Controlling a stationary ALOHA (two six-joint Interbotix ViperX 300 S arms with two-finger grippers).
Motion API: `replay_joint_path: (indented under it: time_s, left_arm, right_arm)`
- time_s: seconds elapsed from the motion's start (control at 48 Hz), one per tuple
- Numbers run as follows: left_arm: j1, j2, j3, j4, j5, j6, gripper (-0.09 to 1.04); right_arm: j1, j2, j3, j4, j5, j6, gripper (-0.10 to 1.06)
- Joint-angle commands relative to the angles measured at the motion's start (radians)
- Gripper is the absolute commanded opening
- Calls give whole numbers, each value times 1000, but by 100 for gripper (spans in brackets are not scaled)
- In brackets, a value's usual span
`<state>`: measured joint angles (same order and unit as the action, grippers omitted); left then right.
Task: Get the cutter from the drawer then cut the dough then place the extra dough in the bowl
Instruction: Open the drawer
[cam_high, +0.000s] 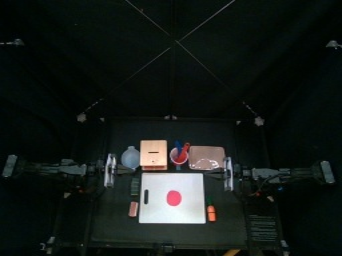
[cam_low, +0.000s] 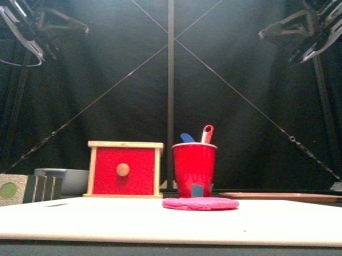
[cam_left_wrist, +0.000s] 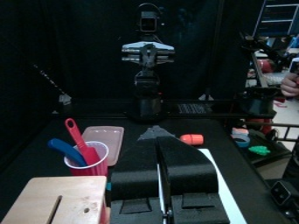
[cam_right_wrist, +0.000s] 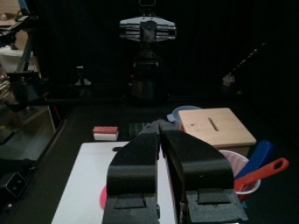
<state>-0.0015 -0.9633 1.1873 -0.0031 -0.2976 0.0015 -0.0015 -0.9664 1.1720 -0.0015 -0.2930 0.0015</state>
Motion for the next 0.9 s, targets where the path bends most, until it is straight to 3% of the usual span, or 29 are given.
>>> replay_joint_path:
  time_s: [0.021, 0.146, 0.312, 0.438, 0.604, 0.896]
  left_arm:
    - [-23, 64, -64, -34, -2, -6, 3]
    - [-20, 115, -77, -87, -31, -9, 3]
    - [-25, 218, -61, -299, -156, -11, 3]
    - [-28, 291, -20, -558, -247, -18, 3]
    - [-48, 333, 34, -861, -258, -63, 3]
    - [-127, 422, 28, -945, -258, -100, 3]
  right_arm:
    - [-17, 55, -28, 0, -6, 5, 3]
    - [-58, 195, -91, 0, -5, 6, 6]
    - [-137, 460, -265, 3, 26, 6, 6]
    - [-161, 641, -448, -12, 80, 2, 6]
    - [-190, 828, -653, -55, 204, 0, 6]
    - [-221, 1109, -916, -137, 359, -2, 6]
